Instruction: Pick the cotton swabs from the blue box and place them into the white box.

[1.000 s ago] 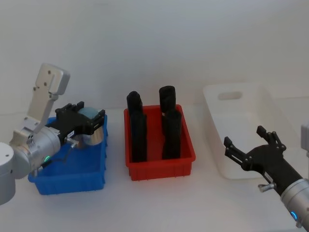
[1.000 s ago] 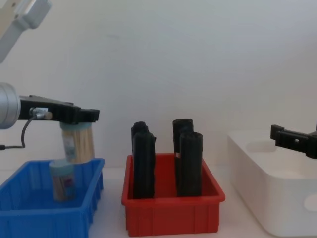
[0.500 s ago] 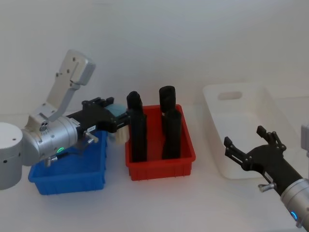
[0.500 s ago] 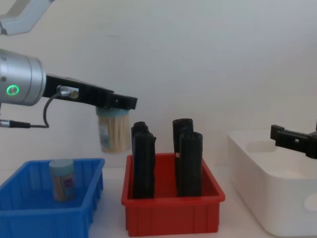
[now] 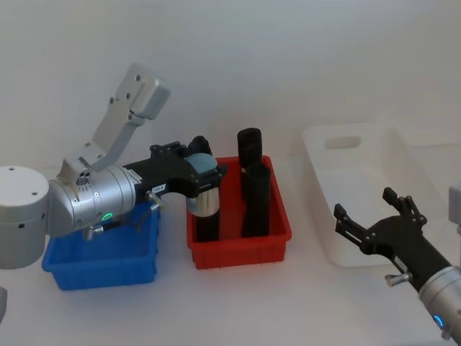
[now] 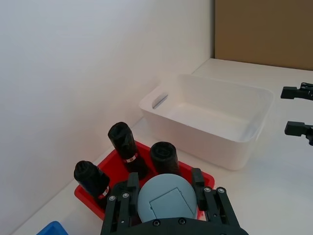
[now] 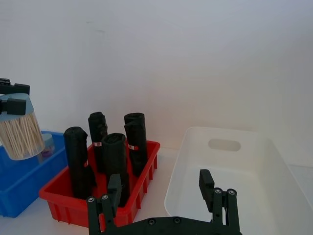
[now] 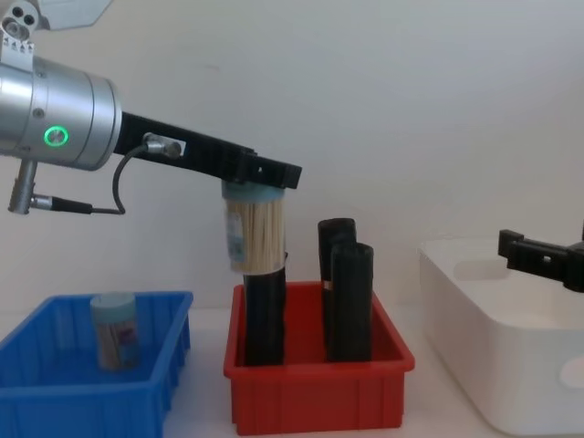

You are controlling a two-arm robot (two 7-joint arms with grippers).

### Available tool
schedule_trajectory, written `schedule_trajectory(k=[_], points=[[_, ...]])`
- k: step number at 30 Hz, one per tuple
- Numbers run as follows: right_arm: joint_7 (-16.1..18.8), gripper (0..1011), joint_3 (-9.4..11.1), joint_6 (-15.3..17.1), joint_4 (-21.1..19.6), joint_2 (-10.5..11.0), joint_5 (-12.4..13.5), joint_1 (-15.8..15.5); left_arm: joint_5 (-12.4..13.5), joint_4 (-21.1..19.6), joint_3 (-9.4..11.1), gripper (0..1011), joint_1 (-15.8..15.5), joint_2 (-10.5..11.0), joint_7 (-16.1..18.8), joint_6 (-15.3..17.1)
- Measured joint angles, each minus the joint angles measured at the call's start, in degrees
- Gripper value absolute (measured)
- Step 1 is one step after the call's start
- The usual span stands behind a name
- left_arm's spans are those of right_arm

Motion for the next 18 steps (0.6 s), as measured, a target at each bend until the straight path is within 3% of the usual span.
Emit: schedule_trajectory(k=[9, 18], points=[[1.9, 1001, -0.1, -0.3, 0.0, 0.1, -0.5, 0.1, 0.3, -0.4, 0.4, 656, -0.5, -0.3, -1.5, 0.6], [7.2, 1001, -0.5, -0.5, 0.0, 0.4, -1.8, 1.0, 0.4, -0.5, 0.5, 656, -0.7, -0.4, -2.1, 0.9]])
